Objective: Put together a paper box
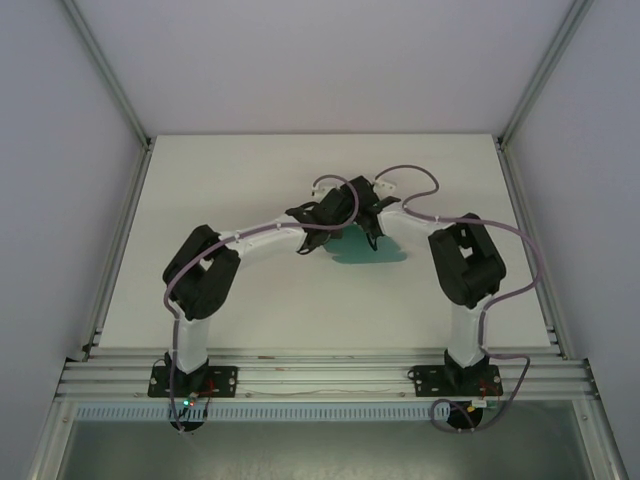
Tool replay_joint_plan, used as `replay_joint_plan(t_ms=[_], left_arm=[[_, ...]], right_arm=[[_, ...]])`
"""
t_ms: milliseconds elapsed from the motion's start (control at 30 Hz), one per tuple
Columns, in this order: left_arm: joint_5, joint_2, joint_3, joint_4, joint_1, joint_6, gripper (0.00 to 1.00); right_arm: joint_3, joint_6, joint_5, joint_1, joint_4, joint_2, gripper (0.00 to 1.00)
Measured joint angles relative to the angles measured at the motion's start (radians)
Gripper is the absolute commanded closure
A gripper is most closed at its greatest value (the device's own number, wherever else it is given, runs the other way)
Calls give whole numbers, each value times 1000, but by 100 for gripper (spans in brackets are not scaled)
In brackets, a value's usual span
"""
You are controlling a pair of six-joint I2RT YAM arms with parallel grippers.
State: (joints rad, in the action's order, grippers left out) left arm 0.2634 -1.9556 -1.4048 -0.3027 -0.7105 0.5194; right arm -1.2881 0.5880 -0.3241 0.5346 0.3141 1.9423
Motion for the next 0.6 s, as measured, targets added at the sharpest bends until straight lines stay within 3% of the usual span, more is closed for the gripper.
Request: replay_joint_plan(t_ms=[167,233,267,500,600], left_arm=[[-10,-11,0,20,6,5,100],[-10,-11,0,21,6,5,100],[-10,-11,0,17,8,5,100],[-21,-11,7,8,11,7,100],[-24,-11,12,12,11,4,100]], right_arm=[[64,-18,-8,0,-110,-17,97],[93,-64,7,-3,-180,-23,75],[111,-85,20,-8,-219,-25,71],[264,-164,171,-61,-471,-64,76],[304,-182,262,-92,-518,-89,88]])
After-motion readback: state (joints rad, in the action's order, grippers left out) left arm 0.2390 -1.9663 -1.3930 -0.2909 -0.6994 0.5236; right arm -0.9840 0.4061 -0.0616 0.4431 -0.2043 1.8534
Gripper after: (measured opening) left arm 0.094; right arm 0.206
